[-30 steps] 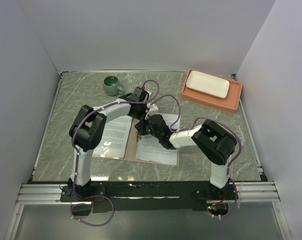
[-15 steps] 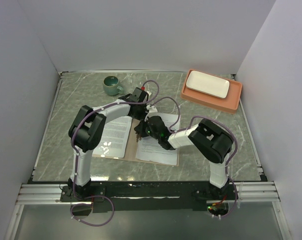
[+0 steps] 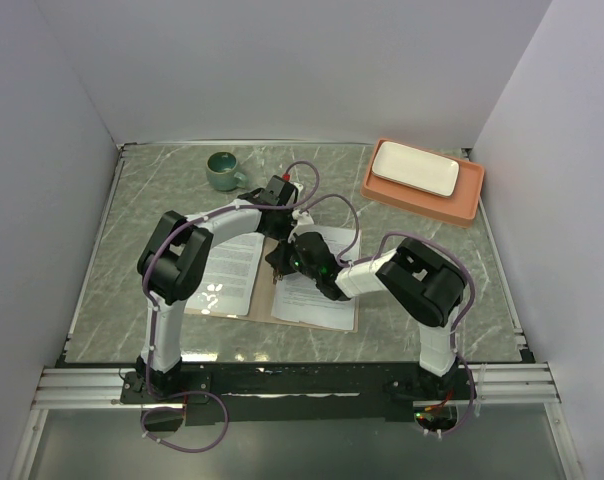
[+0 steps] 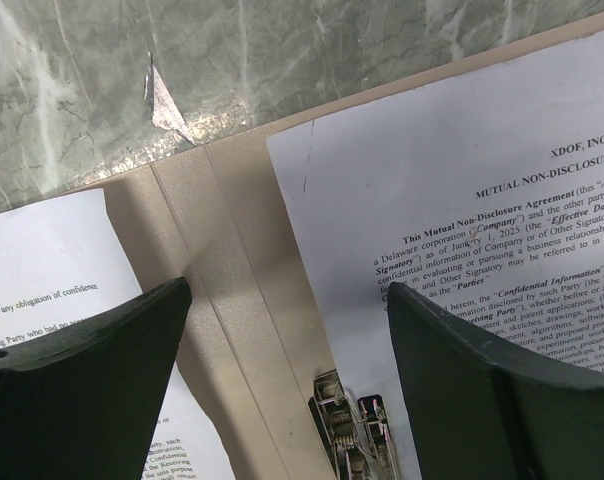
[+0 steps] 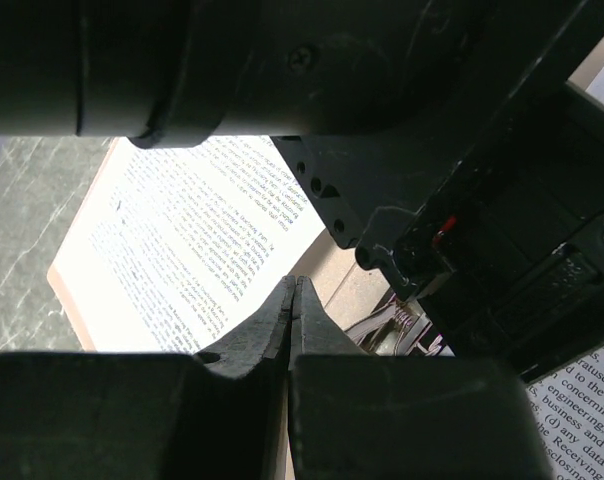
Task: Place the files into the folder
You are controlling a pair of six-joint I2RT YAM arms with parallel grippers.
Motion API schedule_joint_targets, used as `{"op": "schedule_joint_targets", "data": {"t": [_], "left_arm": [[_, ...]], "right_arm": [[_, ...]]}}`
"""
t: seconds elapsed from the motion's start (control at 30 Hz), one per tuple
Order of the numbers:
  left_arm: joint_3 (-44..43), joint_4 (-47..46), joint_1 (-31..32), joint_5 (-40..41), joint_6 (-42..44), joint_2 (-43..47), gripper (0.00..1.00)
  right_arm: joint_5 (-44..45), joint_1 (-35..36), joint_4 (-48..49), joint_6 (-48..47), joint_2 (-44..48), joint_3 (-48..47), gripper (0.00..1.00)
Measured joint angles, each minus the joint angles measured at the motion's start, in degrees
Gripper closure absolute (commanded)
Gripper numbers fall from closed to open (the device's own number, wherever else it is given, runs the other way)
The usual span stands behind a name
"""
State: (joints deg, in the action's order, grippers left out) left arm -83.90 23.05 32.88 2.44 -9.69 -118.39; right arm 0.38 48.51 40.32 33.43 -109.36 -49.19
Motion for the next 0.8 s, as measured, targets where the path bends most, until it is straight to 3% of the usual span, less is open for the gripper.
{"op": "schedule_joint_targets", "data": {"t": [0.8], "left_arm": [[0.63,-0.72,0.07,0.44,0.02,0.28,0.14]], "right_arm": [[-2.84,0.48,-0.04,1.27,-0.02,-0.74,1.0]]}}
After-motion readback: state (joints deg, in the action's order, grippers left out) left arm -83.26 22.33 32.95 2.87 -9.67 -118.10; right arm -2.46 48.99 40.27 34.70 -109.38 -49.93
